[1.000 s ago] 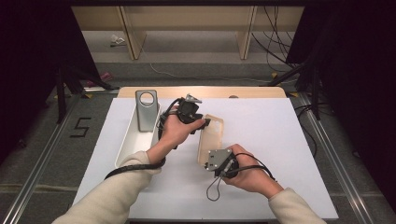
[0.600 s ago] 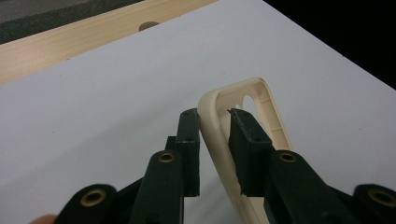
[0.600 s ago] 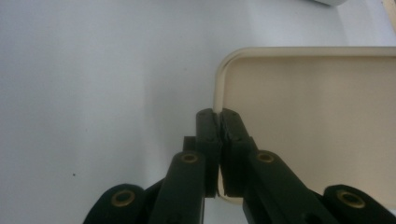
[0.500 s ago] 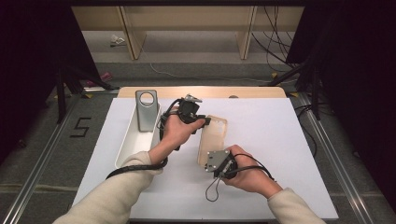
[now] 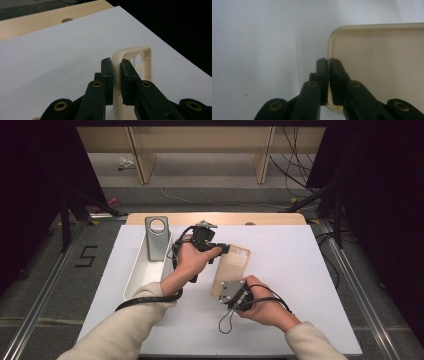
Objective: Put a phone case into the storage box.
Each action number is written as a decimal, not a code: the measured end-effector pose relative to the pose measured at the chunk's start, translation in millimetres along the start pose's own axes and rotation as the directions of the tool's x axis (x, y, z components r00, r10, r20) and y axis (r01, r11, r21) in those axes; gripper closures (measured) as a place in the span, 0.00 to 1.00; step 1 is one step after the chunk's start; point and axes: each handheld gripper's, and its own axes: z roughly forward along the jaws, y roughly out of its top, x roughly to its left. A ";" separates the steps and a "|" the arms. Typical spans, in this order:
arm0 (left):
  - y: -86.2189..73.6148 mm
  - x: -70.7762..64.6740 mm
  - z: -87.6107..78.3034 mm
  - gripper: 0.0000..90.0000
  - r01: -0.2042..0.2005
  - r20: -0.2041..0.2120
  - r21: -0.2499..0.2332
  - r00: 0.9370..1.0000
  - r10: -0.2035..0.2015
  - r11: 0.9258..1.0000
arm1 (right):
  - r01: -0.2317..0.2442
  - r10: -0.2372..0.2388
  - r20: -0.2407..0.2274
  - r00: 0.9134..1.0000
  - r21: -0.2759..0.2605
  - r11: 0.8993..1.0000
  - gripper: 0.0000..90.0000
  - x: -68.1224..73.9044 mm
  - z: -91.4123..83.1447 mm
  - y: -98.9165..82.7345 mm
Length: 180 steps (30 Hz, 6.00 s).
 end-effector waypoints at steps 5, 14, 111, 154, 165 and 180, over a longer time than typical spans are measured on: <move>-0.7 4.0 -4.5 0.91 -0.057 -0.052 -0.024 0.997 0.056 0.998 | -0.107 0.109 0.018 0.994 -0.072 0.992 0.75 -6.8 -5.4 -6.0; -3.1 11.7 -17.0 0.91 -0.170 -0.136 -0.091 0.978 0.156 0.981 | -0.295 0.306 0.039 0.951 -0.175 0.939 0.43 -16.4 -12.4 -17.4; 3.2 90.3 -141.9 0.91 -0.119 -0.208 -0.328 0.977 0.051 0.937 | -0.537 0.626 0.120 0.771 -0.407 0.739 0.26 -28.7 -62.6 -91.9; -6.5 146.5 -160.0 0.91 -0.092 -0.248 -0.370 0.969 -0.002 0.925 | -0.549 0.644 0.131 0.754 -0.414 0.726 0.26 -26.9 -68.4 -101.0; -4.4 151.5 -163.8 0.91 -0.092 -0.256 -0.375 0.967 -0.007 0.923 | -0.549 0.644 0.130 0.753 -0.415 0.726 0.26 -26.8 -68.5 -100.9; -4.3 159.0 -166.6 0.91 -0.090 -0.265 -0.381 0.964 -0.015 0.920 | -0.549 0.645 0.130 0.753 -0.415 0.725 0.27 -26.8 -68.5 -100.9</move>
